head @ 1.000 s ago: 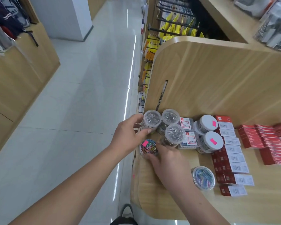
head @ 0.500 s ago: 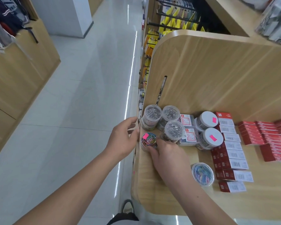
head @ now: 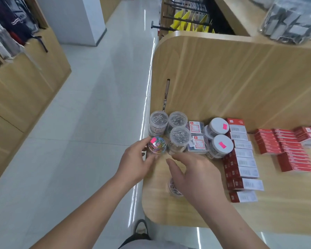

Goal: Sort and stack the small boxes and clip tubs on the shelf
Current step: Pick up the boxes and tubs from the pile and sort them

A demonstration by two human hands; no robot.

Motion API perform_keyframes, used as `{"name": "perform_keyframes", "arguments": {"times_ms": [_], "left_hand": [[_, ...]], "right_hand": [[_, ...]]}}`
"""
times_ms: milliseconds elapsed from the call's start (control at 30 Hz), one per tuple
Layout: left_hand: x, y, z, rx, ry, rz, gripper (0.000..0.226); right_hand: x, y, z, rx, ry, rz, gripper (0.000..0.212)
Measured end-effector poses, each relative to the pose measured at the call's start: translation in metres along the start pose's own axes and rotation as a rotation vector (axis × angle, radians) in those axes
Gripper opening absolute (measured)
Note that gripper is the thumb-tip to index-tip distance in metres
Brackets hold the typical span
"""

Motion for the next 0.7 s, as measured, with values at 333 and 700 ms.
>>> {"name": "perform_keyframes", "arguments": {"times_ms": [333, 700], "left_hand": [[-0.071, -0.034, 0.006, -0.014, -0.111, -0.01, 0.047], [-0.112, -0.037, -0.065, 0.108, -0.003, 0.089, 0.044]], "right_hand": [[-0.049, -0.081, 0.008, 0.085, 0.239, -0.177, 0.048], [-0.07, -0.106, -0.008, 0.318, 0.312, -0.262, 0.08]]}}
Point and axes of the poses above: each hand's wrist, its own x-axis towards the middle knuckle, its own z-axis out of the back of the hand, y = z × x, the point moved 10 cm from there along x, towards the middle knuckle, and after that the axes turned 2 degrees about z, right-handed, at the moved point
